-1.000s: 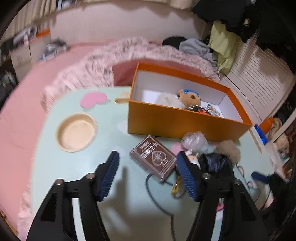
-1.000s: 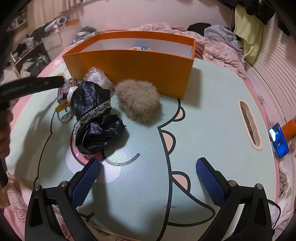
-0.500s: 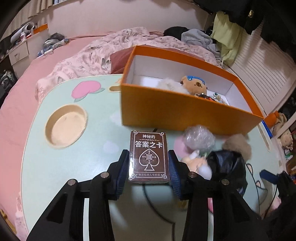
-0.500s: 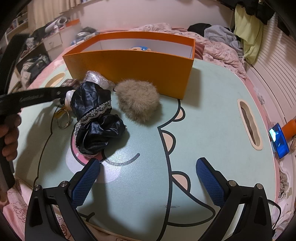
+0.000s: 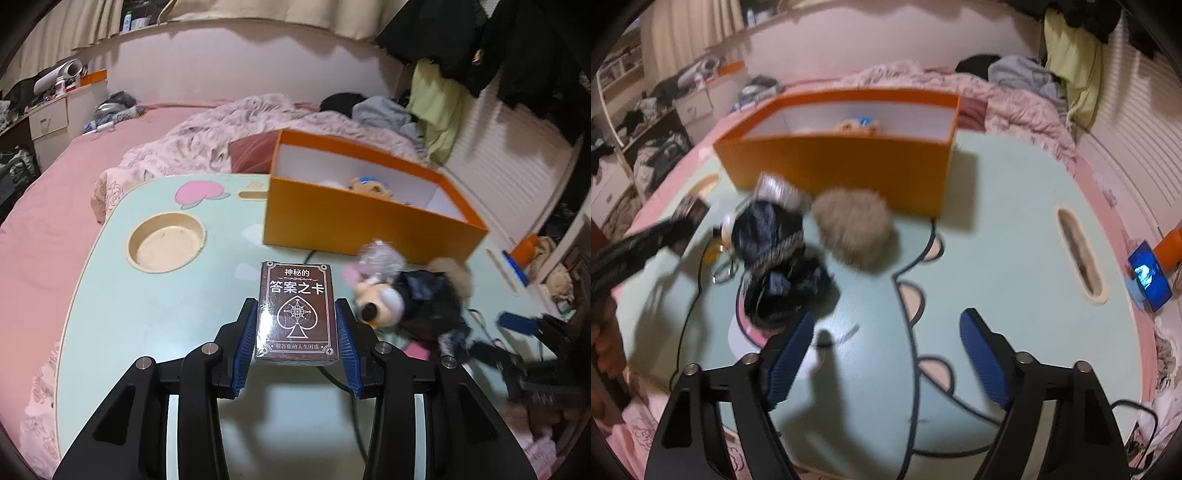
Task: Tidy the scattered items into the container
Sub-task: 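Grasp the brown card deck with the left gripper, then grasp the grey fluffy ball with the right gripper while the left gripper holds the deck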
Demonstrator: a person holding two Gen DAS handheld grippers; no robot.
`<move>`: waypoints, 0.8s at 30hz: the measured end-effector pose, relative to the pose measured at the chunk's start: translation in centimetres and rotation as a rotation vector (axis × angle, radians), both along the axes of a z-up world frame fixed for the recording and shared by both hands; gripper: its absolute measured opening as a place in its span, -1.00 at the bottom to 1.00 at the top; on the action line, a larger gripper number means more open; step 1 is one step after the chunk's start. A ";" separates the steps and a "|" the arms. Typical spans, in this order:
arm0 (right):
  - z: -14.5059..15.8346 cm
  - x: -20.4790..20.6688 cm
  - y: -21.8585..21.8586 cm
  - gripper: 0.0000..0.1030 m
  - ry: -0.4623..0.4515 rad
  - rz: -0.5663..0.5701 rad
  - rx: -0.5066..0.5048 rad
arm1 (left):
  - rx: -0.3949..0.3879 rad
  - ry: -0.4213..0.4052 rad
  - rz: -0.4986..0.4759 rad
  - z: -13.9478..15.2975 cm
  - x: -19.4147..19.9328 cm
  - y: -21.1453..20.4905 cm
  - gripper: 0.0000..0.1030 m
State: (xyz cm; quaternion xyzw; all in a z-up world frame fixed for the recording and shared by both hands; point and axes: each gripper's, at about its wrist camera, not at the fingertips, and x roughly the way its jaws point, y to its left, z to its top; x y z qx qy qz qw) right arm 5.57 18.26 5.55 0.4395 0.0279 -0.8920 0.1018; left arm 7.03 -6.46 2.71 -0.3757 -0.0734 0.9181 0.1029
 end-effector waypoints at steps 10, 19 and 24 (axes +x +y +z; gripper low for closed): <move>1.6 -2.5 0.1 0.18 0.077 -0.008 -0.032 | 0.001 0.027 -0.068 -0.4 1.7 2.2 -0.18; -0.7 -5.9 -2.8 0.05 -0.018 0.048 -0.001 | 0.027 0.036 -0.056 -0.4 2.0 1.6 -0.18; -0.7 -5.3 -2.1 -0.41 0.027 0.023 0.006 | 0.018 0.036 -0.058 -0.4 2.0 1.8 -0.18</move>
